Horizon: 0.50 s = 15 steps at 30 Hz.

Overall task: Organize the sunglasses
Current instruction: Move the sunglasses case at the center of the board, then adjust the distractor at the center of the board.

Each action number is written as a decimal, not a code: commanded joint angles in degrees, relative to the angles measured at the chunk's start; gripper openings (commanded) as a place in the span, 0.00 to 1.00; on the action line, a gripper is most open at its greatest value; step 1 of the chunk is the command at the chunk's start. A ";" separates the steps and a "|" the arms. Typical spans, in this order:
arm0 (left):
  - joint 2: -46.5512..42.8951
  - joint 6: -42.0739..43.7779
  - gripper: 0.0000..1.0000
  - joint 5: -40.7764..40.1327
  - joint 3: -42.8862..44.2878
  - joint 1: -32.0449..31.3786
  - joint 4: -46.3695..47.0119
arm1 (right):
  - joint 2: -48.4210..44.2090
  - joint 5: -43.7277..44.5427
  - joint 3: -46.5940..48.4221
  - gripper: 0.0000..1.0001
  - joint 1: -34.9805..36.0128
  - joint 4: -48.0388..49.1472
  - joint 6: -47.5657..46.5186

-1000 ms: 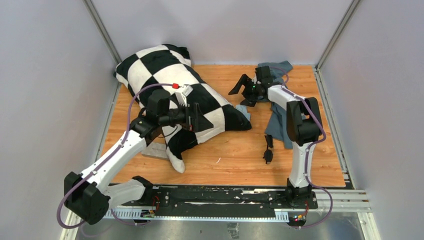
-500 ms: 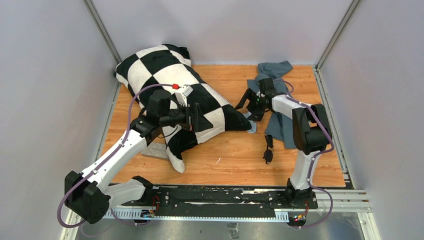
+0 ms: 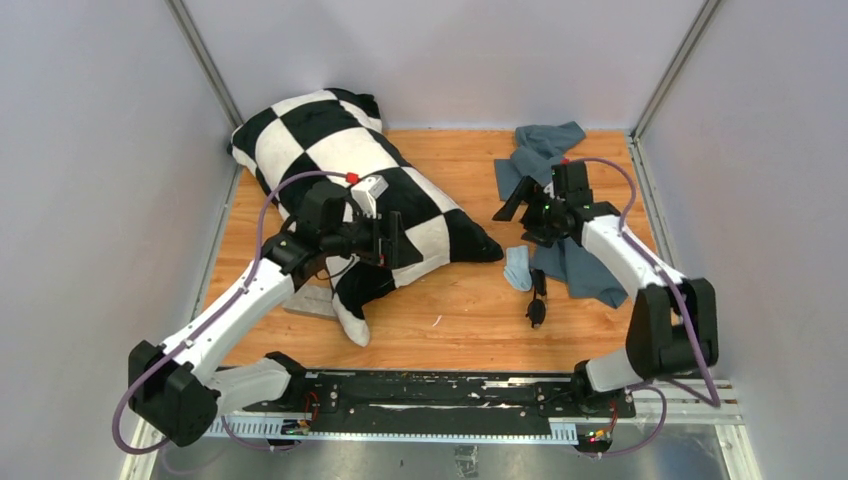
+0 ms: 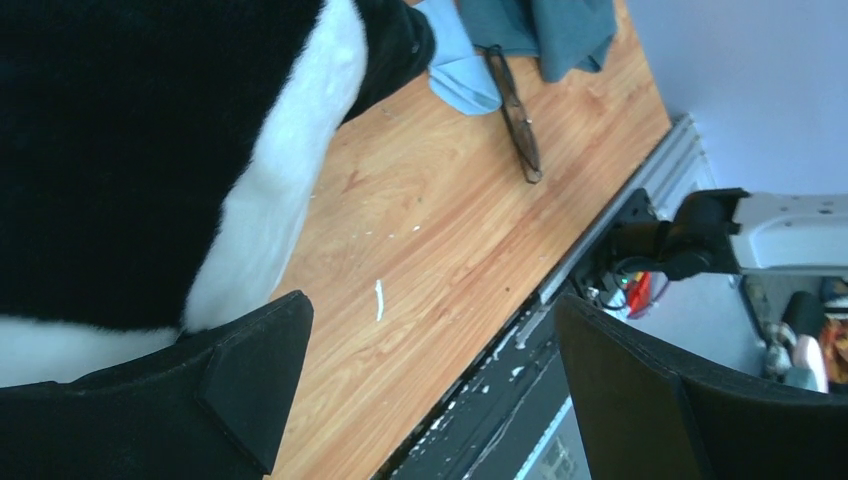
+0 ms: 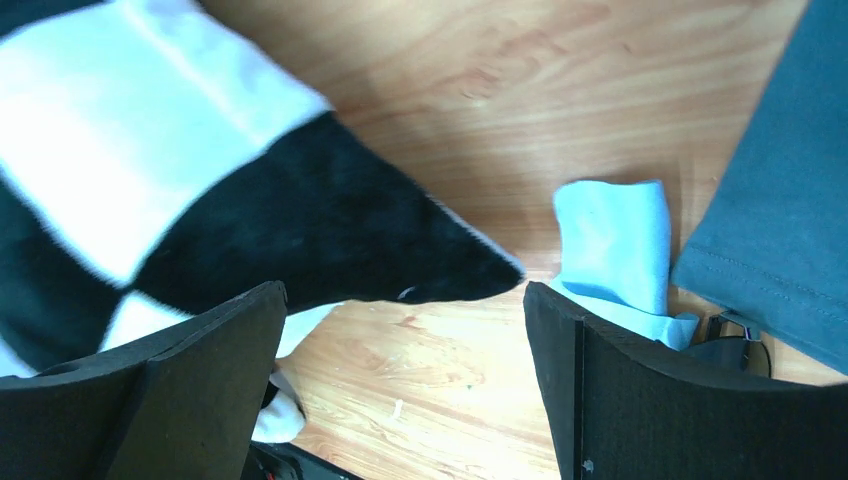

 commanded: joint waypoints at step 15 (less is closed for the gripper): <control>-18.57 -5.26 1.00 -22.68 -2.41 0.99 -22.64 | -26.79 3.14 -5.30 0.98 -0.52 -8.80 -14.61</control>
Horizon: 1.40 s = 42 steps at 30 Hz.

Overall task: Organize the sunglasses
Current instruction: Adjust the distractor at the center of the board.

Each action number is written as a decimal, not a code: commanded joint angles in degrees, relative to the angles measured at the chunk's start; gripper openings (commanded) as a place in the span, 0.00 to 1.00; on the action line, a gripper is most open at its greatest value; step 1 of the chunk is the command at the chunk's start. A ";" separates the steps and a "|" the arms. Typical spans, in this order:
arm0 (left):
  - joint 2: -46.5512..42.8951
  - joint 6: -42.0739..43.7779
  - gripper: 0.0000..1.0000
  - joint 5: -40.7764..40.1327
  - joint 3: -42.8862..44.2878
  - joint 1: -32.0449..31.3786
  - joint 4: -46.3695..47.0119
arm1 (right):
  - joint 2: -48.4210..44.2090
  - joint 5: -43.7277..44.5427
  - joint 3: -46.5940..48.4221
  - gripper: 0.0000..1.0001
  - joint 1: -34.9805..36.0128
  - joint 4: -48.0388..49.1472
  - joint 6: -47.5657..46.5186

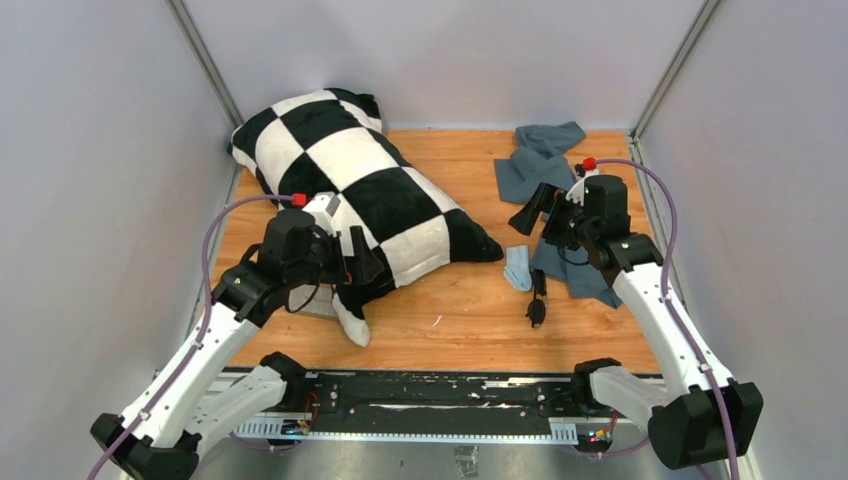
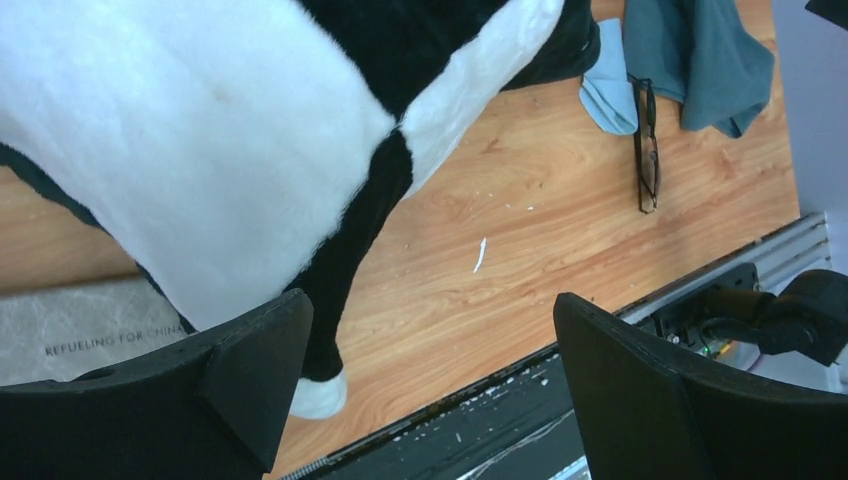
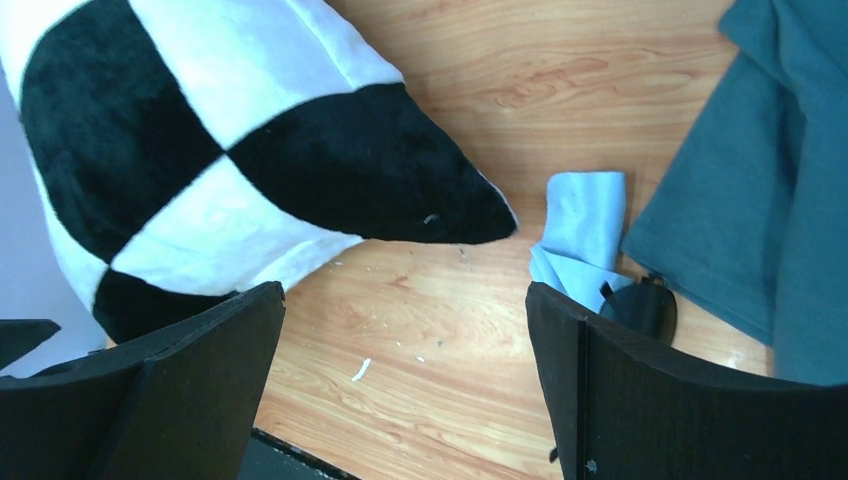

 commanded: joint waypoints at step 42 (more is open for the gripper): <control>65.22 6.85 1.00 22.27 43.42 2.25 27.49 | -10.92 5.02 -2.17 0.98 -0.52 -15.38 -6.34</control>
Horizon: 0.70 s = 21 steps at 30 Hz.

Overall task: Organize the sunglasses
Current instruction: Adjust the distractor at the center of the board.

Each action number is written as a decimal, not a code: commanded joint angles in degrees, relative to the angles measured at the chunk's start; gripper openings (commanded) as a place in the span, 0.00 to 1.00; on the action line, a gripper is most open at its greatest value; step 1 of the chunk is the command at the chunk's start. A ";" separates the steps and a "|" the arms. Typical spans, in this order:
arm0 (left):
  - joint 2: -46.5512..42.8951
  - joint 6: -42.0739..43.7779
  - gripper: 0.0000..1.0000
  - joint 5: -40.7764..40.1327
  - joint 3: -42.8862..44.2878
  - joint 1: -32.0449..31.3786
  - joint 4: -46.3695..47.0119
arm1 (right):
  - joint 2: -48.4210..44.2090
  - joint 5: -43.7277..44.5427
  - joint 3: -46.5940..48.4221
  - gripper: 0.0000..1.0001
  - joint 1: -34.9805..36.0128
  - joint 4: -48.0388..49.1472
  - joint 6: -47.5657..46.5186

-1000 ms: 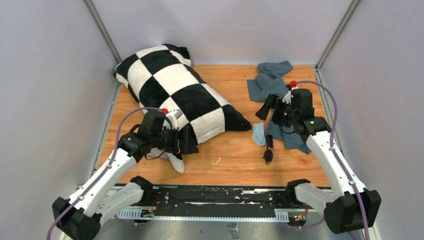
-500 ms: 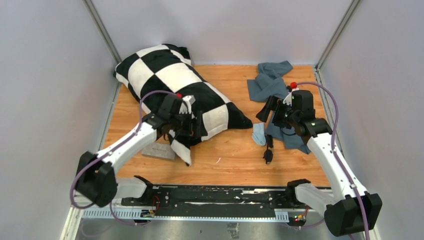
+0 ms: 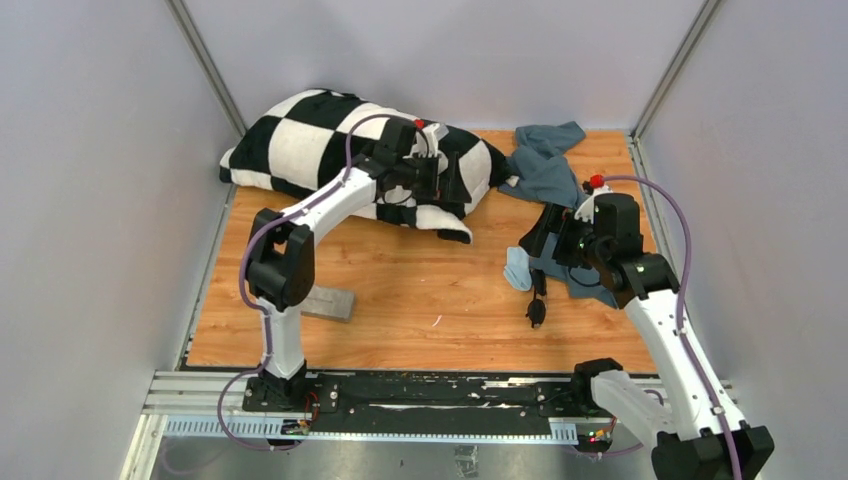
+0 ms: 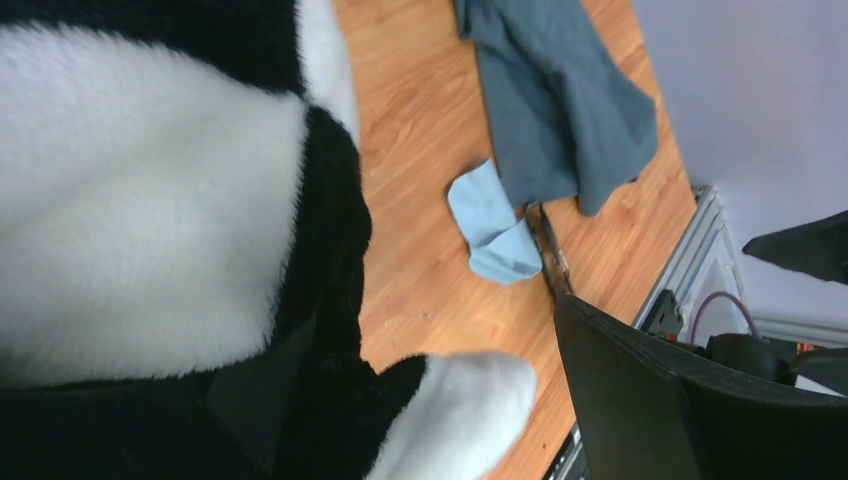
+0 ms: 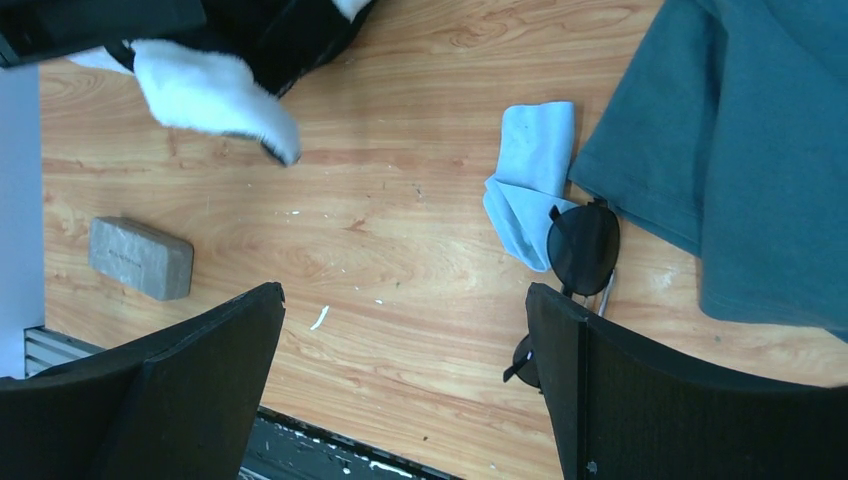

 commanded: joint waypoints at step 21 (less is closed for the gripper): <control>-53.68 -9.69 1.00 -41.72 -32.26 -5.14 -24.36 | -1.24 2.32 -2.40 0.98 -0.52 1.73 -2.49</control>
